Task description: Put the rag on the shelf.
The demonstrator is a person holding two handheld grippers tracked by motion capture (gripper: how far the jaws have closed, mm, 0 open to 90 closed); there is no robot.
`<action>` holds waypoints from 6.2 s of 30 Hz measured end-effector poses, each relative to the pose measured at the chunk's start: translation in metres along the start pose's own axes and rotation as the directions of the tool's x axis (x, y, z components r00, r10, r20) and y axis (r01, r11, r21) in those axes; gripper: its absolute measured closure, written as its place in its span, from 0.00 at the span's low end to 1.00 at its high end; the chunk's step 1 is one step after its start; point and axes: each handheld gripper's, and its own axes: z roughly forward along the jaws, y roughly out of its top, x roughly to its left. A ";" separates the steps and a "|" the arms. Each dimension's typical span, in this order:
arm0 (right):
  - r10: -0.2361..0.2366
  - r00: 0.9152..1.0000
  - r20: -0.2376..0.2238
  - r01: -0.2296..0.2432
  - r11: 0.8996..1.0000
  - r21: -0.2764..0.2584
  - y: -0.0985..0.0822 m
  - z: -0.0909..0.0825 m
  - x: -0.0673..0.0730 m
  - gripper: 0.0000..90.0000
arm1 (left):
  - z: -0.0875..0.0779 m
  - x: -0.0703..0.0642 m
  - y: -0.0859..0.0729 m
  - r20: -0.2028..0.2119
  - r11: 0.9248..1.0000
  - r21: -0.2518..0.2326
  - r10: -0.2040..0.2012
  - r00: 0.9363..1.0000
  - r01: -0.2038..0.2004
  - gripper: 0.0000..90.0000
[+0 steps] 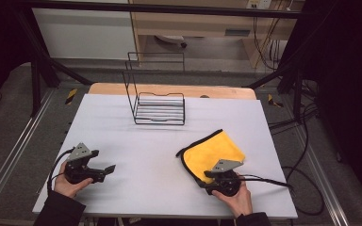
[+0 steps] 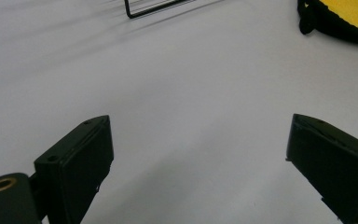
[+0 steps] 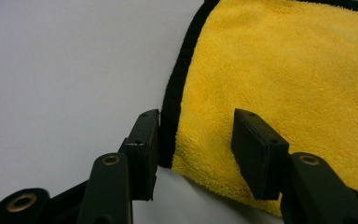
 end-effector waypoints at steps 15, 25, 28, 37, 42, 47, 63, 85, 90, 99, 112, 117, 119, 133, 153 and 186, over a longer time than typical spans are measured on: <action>-0.051 0.996 0.072 0.049 0.998 0.027 0.001 0.000 0.003 0.86 | 0.001 -0.001 0.000 -0.001 1.000 0.007 0.004 1.000 -0.004 0.08; -0.055 0.996 0.067 0.051 0.996 0.067 0.005 -0.009 0.001 0.91 | 0.000 -0.001 0.000 -0.003 1.000 0.004 0.005 1.000 -0.005 0.09; -0.061 0.997 0.050 0.057 0.996 0.075 0.003 -0.017 -0.002 0.91 | 0.000 -0.001 0.000 -0.003 1.000 0.005 0.007 1.000 -0.006 0.09; -0.124 0.992 0.023 0.120 0.986 0.112 -0.012 -0.042 -0.013 0.90 | 0.000 -0.003 0.000 -0.002 1.000 0.007 0.010 1.000 -0.010 0.09; -0.118 0.993 0.015 0.116 0.987 0.109 -0.016 -0.043 -0.013 0.82 | 0.001 -0.004 0.000 -0.002 1.000 0.008 0.013 1.000 -0.013 0.09; -0.047 0.999 0.011 0.047 0.999 0.005 -0.006 -0.047 -0.013 0.65 | 0.001 -0.003 0.001 -0.003 1.000 0.010 0.014 1.000 -0.014 0.09; 0.005 0.996 0.094 -0.006 1.000 0.016 0.045 0.034 0.000 0.44 | 0.002 -0.004 0.001 0.001 1.000 0.013 0.019 1.000 -0.019 0.09; -0.067 0.959 0.277 0.043 0.995 0.091 0.045 0.049 0.012 0.74 | 0.001 -0.004 0.000 -0.005 1.000 0.011 0.019 1.000 -0.019 0.09; -0.048 0.958 0.283 0.022 0.995 0.096 0.047 0.046 0.010 0.85 | 0.000 -0.004 0.001 -0.006 1.000 0.009 0.018 1.000 -0.017 0.09; -0.003 0.970 0.242 -0.005 0.999 0.035 0.055 0.037 0.006 0.88 | 0.000 -0.003 0.001 -0.010 1.000 0.005 0.017 1.000 -0.016 0.09; -0.019 1.000 -0.020 0.018 0.999 -0.039 0.071 0.048 0.038 0.88 | -0.001 -0.002 0.001 -0.020 1.000 0.003 0.013 1.000 -0.013 0.09; -0.070 0.992 -0.104 0.068 0.997 -0.024 0.075 0.055 0.056 0.88 | -0.002 -0.002 0.002 -0.022 1.000 0.002 0.010 1.000 -0.010 0.09; -0.078 0.987 -0.138 0.076 0.997 -0.019 0.074 0.056 0.061 0.88 | -0.002 -0.002 0.002 -0.022 1.000 0.004 0.010 1.000 -0.010 0.09; -0.084 0.981 -0.175 0.072 0.995 -0.074 0.077 0.043 0.056 0.54 | -0.002 -0.003 0.003 -0.028 1.000 0.011 0.000 1.000 0.001 0.09; 0.147 0.988 0.054 -0.141 0.985 -0.098 0.037 -0.005 -0.049 0.08 | 0.020 -0.023 0.021 0.000 0.998 0.054 0.029 1.000 -0.029 0.08; 0.186 0.974 0.127 -0.168 0.976 -0.142 0.005 -0.021 -0.064 0.03 | 0.122 -0.091 0.112 0.059 0.994 0.086 0.066 0.996 -0.071 0.13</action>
